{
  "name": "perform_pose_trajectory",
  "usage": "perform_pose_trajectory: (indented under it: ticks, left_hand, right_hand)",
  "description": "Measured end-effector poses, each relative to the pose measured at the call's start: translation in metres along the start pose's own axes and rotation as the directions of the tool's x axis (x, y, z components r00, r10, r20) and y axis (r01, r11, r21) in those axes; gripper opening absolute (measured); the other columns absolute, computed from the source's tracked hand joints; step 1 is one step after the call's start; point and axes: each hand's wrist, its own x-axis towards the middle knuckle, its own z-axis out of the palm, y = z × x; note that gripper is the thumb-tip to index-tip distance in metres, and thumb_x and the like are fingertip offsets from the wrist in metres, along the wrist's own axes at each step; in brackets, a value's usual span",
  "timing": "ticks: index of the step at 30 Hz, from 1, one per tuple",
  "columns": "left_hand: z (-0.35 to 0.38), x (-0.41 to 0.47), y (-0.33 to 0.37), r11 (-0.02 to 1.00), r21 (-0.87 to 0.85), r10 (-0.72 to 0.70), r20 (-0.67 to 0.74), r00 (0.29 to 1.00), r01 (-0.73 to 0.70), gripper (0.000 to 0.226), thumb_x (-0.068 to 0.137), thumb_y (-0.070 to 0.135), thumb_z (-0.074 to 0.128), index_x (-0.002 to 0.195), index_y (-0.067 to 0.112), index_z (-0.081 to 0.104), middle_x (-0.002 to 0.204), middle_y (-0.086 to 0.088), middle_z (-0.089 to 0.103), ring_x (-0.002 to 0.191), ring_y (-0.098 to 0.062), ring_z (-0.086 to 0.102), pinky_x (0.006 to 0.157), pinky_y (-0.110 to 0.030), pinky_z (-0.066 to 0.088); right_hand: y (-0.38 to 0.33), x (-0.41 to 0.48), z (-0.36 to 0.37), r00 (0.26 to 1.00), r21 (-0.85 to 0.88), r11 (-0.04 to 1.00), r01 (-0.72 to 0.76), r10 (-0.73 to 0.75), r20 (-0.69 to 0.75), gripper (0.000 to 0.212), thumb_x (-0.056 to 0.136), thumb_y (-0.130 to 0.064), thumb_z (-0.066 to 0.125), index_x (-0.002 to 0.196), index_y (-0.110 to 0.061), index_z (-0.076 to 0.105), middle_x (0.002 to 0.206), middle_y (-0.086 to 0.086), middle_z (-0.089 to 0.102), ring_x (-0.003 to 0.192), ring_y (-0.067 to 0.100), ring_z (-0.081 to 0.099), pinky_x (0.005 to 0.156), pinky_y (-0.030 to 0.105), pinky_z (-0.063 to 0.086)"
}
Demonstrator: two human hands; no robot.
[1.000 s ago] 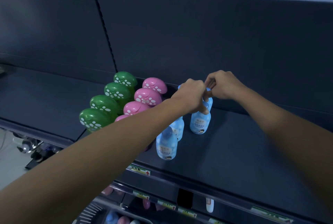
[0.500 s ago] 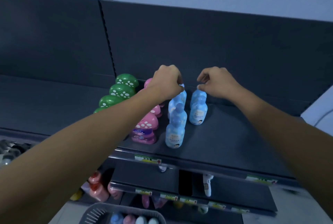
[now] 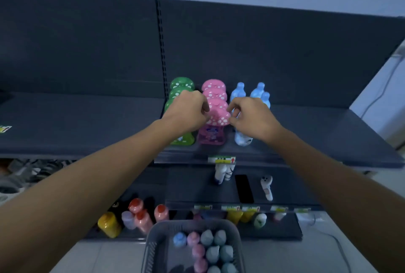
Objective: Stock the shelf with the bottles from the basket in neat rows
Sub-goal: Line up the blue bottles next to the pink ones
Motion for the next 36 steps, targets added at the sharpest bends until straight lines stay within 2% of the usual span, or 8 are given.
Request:
perform_pose_trajectory:
  ticks: [6,11,16,22,25,27,31,36]
  left_hand:
    - [0.014,-0.060,-0.041,0.999,-0.022,-0.045,0.111,0.993,0.047,0.007,0.084,0.024,0.072,0.089,0.025,0.077,0.091,0.002,0.076,0.091,-0.023,0.069,0.084,-0.037,0.058]
    - [0.049,-0.100,-0.070,0.993,-0.047,-0.098,0.223,0.970,0.111,0.010,0.086,0.027,0.076,0.095,0.023,0.075,0.092,0.004,0.075,0.092,-0.019,0.070,0.086,-0.037,0.059]
    - [0.099,-0.143,-0.105,0.980,-0.012,-0.177,0.383,0.907,0.197,0.011,0.087,0.024,0.072,0.098,0.022,0.074,0.101,-0.002,0.073,0.096,-0.025,0.069,0.088,-0.042,0.058]
    - [0.171,-0.188,-0.136,0.967,0.064,-0.242,0.514,0.823,0.245,0.014,0.084,0.024,0.066,0.096,0.026,0.073,0.104,-0.005,0.072,0.101,-0.030,0.068,0.088,-0.042,0.058]
    - [0.213,-0.213,-0.149,0.966,0.062,-0.241,0.571,0.785,0.251,0.019,0.086,0.020,0.064,0.102,0.020,0.074,0.106,-0.009,0.072,0.106,-0.032,0.065,0.088,-0.042,0.057]
    - [0.241,-0.229,-0.158,0.970,0.052,-0.221,0.604,0.765,0.239,0.020,0.086,0.018,0.066,0.104,0.014,0.073,0.107,-0.014,0.072,0.105,-0.034,0.066,0.089,-0.042,0.055]
    - [0.292,-0.257,-0.173,0.966,0.127,-0.248,0.690,0.680,0.224,0.026,0.089,0.015,0.062,0.113,0.011,0.068,0.115,-0.018,0.067,0.107,-0.038,0.065,0.091,-0.047,0.055]
    - [0.345,-0.284,-0.188,0.975,0.183,-0.222,0.735,0.641,0.128,0.023,0.090,0.011,0.060,0.112,0.012,0.067,0.109,-0.016,0.067,0.100,-0.038,0.068,0.084,-0.045,0.058]
  right_hand:
    - [-0.038,-0.065,0.053,0.997,0.052,0.998,-0.020,0.016,0.071,0.014,0.083,-0.017,0.068,0.098,-0.017,0.068,0.077,-0.008,0.063,0.078,0.014,0.059,0.077,0.038,0.055]
    - [-0.042,-0.105,0.103,0.980,0.075,0.996,-0.050,0.035,0.194,0.021,0.087,-0.017,0.069,0.107,-0.012,0.069,0.091,0.002,0.068,0.088,0.022,0.063,0.077,0.043,0.055]
    - [-0.039,-0.134,0.158,0.945,0.068,0.989,-0.132,0.104,0.311,0.022,0.086,-0.019,0.070,0.107,-0.017,0.068,0.095,-0.001,0.067,0.091,0.020,0.064,0.081,0.040,0.055]
    - [-0.028,-0.173,0.232,0.870,0.058,0.976,-0.212,0.161,0.466,0.020,0.081,-0.021,0.067,0.100,-0.025,0.067,0.095,-0.004,0.068,0.092,0.021,0.066,0.082,0.038,0.055]
    - [-0.018,-0.195,0.273,0.837,0.002,0.979,-0.204,0.173,0.520,0.019,0.082,-0.024,0.066,0.101,-0.027,0.066,0.100,-0.003,0.071,0.096,0.022,0.065,0.075,0.032,0.051]
    - [-0.012,-0.210,0.302,0.810,-0.003,0.981,-0.196,0.164,0.562,0.012,0.084,-0.026,0.066,0.096,-0.026,0.063,0.100,0.000,0.070,0.096,0.025,0.065,0.073,0.033,0.051]
    - [-0.002,-0.240,0.361,0.742,0.011,0.984,-0.177,0.126,0.658,0.008,0.087,-0.026,0.063,0.092,-0.022,0.058,0.102,0.008,0.066,0.097,0.032,0.062,0.071,0.034,0.043]
    - [0.007,-0.272,0.425,0.641,-0.063,0.985,-0.159,0.152,0.752,0.024,0.092,-0.034,0.062,0.104,-0.013,0.061,0.110,0.012,0.065,0.105,0.033,0.061,0.073,0.036,0.048]
